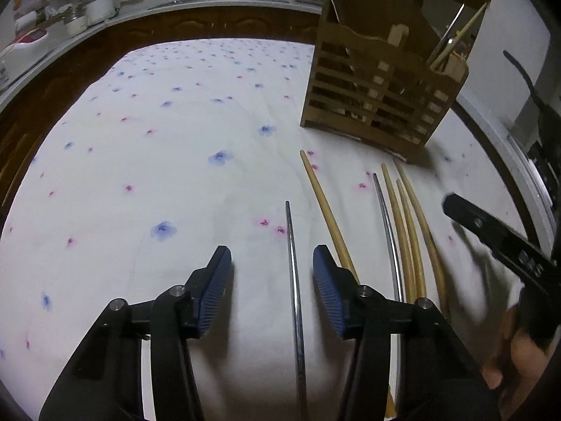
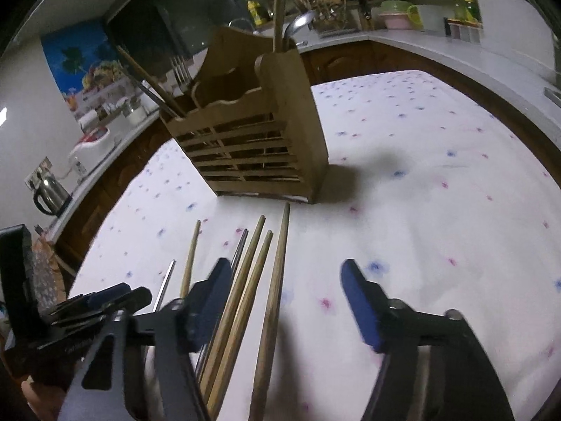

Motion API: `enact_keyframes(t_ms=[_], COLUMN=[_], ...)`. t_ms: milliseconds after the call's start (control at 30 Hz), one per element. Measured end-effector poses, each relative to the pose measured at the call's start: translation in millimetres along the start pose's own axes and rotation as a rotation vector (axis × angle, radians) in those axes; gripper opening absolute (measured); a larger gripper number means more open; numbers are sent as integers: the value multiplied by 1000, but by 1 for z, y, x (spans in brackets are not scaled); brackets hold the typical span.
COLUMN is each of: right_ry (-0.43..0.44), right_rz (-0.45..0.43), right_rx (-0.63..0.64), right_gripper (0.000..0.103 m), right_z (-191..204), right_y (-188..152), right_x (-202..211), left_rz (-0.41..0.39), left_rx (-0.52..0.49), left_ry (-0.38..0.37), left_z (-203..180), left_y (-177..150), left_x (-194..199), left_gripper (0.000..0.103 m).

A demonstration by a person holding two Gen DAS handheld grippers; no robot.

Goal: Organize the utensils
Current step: 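Grasp a wooden chopstick with the left tool while the right grasps another, then lift the chopsticks with both tools and lower them into the wooden holder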

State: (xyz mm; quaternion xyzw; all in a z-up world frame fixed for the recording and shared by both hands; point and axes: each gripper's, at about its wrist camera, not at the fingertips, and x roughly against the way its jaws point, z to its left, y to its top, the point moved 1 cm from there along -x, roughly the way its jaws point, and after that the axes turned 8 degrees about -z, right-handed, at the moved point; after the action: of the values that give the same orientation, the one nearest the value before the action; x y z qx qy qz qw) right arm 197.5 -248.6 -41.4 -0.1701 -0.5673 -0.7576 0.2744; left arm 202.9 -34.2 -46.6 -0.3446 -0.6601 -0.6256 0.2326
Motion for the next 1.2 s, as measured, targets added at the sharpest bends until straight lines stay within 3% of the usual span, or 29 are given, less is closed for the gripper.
enact_keyframes(t_ms=[100,233,400,500,567,667,900,1200], right_ry=[-15,-44,-88,-139,-138,-134,-18,87], right_rz=[36,96,110,108,114,119,108,-50], right_rx=[23,59,142,240,279,321,147,35], right_gripper=[49,31,28,25,13,7,6,6], right_z=[2,4,16,28,34,36,13,10], right_y=[5,10,16,11,8,3,-4,20], right_x=[-19,-48,-67,-72,-70,-66,-27,55], left_rz=[34,29,11,-1,-4,-3,-23,-140], left_rx=[-2,-39,-74,-85,-80,-60,13,86], left_ry=[-13,-2,16,25,26,9,-64,-155], left_z=[0,-6,-12,-12,-9,-6,4,12], left_y=[0,0,1,1,1,2,-1,16], left_x=[-9,-13,-16,-17,-17,-17,3,66], left_gripper=[31,29,26,15,7,5,4,4])
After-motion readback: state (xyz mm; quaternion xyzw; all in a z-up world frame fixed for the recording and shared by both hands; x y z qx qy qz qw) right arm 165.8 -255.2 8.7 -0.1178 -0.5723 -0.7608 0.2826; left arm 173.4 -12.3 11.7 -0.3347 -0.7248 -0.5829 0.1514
